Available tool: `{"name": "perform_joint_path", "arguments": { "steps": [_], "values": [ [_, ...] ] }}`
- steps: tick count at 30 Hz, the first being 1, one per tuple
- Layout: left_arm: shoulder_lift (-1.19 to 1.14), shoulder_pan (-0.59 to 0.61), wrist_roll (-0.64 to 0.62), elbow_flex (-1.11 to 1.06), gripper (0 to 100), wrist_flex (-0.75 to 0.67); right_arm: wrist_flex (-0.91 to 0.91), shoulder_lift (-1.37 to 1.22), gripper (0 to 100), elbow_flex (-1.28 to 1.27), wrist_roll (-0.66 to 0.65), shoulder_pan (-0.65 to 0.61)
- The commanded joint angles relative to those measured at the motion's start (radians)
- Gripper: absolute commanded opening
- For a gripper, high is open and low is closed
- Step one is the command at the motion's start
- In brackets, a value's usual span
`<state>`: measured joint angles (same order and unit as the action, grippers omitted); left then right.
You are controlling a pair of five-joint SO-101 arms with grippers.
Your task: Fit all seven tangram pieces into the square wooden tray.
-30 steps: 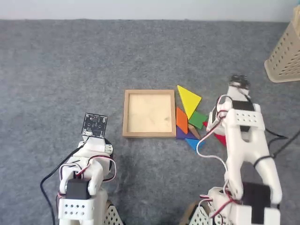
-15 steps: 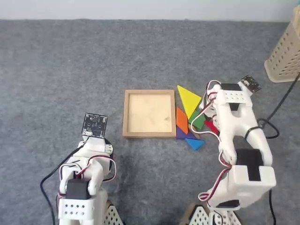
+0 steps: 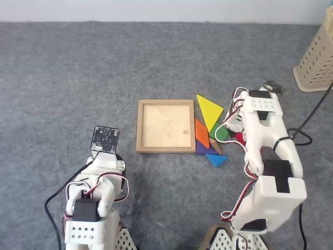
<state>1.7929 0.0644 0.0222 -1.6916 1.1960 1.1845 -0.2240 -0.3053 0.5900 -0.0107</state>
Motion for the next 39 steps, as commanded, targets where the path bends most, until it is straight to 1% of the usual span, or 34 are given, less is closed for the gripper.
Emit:
{"name": "perform_joint_path", "arguments": {
  "steps": [1,2,5,8,11,13,20,26,32,39],
  "values": [
    [0.003,0.005,-0.009,0.005,1,0.005,0.031,0.004,19.7,0.021,-0.029,0.047],
    [0.003,0.005,-0.009,0.005,1,0.005,0.035,0.005,19.7,0.023,-0.008,0.065],
    [0.003,0.005,-0.009,0.005,1,0.005,0.051,0.019,19.5,0.04,0.114,0.11],
    [0.003,0.005,-0.009,0.005,1,0.005,0.099,0.067,19.5,0.063,0.212,0.134],
    [0.003,0.005,-0.009,0.005,1,0.005,0.128,0.117,19.5,0.077,0.292,0.14],
    [0.003,0.005,-0.009,0.005,1,0.005,0.124,0.136,19.5,0.077,0.319,0.156],
    [0.003,0.005,-0.009,0.005,1,0.005,0.122,0.142,19.5,0.11,0.325,0.26],
    [0.003,0.005,-0.009,0.005,1,0.005,0.087,0.082,19.4,0.129,0.376,0.285],
    [0.003,0.005,-0.009,0.005,1,0.005,0.085,0.048,19.4,0.167,0.377,0.363],
    [0.003,0.005,-0.009,0.005,1,0.005,0.079,0.047,19.4,0.164,0.373,0.361]
  ]
}}
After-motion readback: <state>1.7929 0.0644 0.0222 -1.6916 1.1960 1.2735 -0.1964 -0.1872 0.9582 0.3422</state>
